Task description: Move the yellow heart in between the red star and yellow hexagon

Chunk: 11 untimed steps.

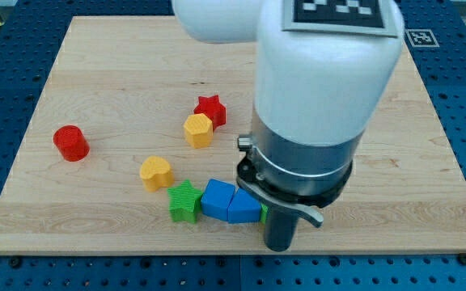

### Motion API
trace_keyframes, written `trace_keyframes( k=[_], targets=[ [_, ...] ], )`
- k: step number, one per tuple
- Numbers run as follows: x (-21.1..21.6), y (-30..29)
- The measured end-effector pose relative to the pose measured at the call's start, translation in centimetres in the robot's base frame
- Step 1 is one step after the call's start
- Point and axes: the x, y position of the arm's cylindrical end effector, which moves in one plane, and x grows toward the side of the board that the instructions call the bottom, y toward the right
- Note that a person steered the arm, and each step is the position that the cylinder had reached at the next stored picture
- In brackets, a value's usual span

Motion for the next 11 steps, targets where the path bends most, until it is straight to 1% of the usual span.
trace_keyframes(
  k=[1, 4, 5, 6, 7, 8, 9, 11],
  targets=[
    [0.0, 1.0],
    [-1.2, -0.3],
    [-1.1, -0.2],
    [-0.1, 2.3],
    [-2.5, 7.3],
    [-8.3, 8.9],
    [-11.7, 8.1],
    [-11.9, 2.7]
  ],
)
